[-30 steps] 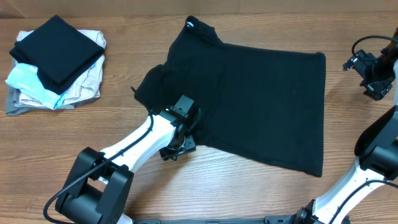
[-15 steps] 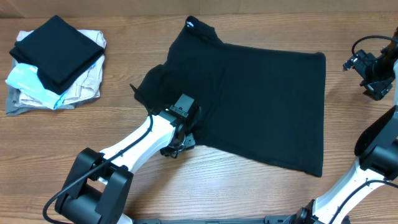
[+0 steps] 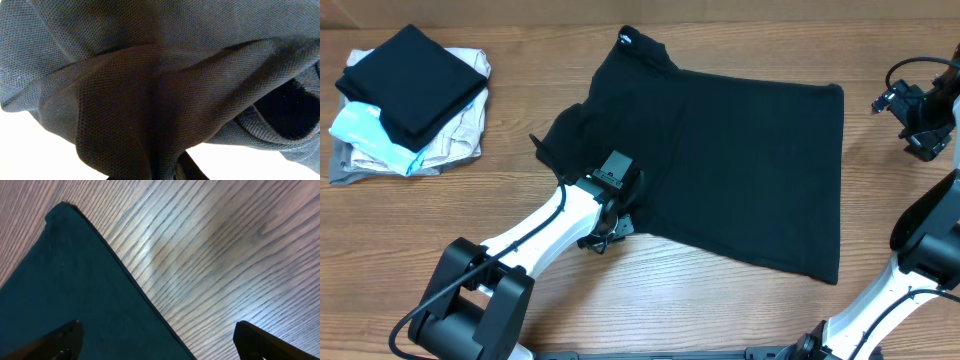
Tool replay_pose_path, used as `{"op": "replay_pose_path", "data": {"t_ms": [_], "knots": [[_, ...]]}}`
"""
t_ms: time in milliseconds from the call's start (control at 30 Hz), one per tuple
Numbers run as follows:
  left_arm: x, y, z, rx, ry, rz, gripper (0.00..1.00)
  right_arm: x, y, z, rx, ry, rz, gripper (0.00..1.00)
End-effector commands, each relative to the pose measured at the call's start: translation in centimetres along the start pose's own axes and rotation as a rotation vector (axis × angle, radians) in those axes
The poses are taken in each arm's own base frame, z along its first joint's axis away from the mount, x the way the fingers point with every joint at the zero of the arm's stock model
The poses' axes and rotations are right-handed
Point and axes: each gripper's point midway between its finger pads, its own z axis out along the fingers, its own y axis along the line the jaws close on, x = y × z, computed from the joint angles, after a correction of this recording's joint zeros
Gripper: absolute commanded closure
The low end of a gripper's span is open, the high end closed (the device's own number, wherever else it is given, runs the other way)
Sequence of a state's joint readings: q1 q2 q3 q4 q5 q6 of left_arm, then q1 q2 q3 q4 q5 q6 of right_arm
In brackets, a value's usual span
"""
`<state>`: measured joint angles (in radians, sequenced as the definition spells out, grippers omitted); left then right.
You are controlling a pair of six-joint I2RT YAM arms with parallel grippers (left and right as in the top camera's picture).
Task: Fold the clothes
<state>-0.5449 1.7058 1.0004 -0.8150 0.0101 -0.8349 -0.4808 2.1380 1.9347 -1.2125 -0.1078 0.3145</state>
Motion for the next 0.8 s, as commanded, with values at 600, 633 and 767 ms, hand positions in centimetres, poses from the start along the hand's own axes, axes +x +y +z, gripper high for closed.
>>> {"op": "replay_pose_path", "data": {"t_ms": [600,633,767], "knots": [[2.9,3.4,-5.6,-0.071,0.047,0.102,0.87,-0.2,0.5,-1.2,-0.018,-0.029,0.001,0.0],[3.4,3.8,-5.3,-0.084,0.064,0.1,0.87,-0.2,0.5,-1.2,-0.018,-0.029,0.001,0.0],[5.0,4.8,-4.4,-0.104,0.127,0.096,0.87,-0.2,0.5,-1.2,-0.018,-0.029,0.001,0.0]]}}
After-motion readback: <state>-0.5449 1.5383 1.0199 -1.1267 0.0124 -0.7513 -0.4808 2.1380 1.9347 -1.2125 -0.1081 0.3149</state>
